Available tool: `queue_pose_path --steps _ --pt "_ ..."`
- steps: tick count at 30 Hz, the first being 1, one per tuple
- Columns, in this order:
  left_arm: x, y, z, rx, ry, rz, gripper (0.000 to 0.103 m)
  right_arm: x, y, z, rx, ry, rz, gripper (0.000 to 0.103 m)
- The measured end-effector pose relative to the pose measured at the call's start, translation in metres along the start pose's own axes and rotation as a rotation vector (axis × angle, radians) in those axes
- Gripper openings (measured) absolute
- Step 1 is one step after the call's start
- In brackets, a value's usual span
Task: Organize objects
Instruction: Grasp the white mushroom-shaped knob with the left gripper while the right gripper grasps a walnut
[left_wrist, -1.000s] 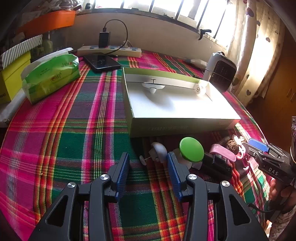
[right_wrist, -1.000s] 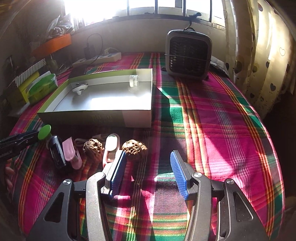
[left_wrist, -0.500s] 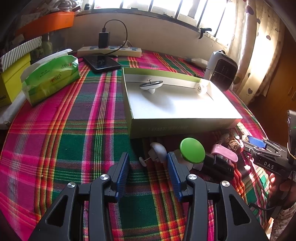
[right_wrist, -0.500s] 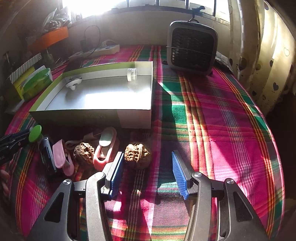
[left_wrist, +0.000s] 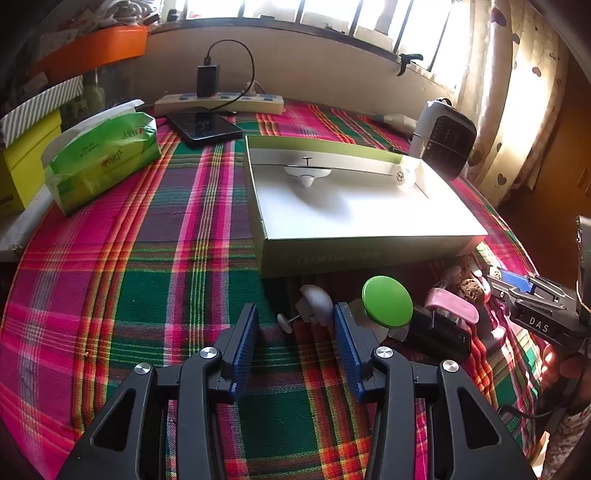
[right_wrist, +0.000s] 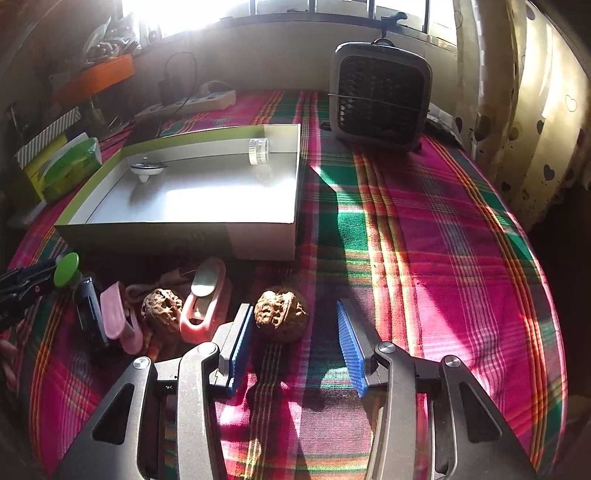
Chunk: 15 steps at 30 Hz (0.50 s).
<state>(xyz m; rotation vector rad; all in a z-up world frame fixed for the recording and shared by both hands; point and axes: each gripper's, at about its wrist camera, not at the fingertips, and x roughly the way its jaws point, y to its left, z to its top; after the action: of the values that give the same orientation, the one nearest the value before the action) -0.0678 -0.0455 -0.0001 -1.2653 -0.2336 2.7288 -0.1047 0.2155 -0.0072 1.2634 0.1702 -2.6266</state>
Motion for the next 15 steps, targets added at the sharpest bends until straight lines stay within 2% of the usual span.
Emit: queue_pose_path --steps 15 --pt "0.0093 -0.0056 0.01 0.043 0.013 0.038 0.04 0.0003 -0.0002 0.0008 -0.001 -0.001 0.006 0.038"
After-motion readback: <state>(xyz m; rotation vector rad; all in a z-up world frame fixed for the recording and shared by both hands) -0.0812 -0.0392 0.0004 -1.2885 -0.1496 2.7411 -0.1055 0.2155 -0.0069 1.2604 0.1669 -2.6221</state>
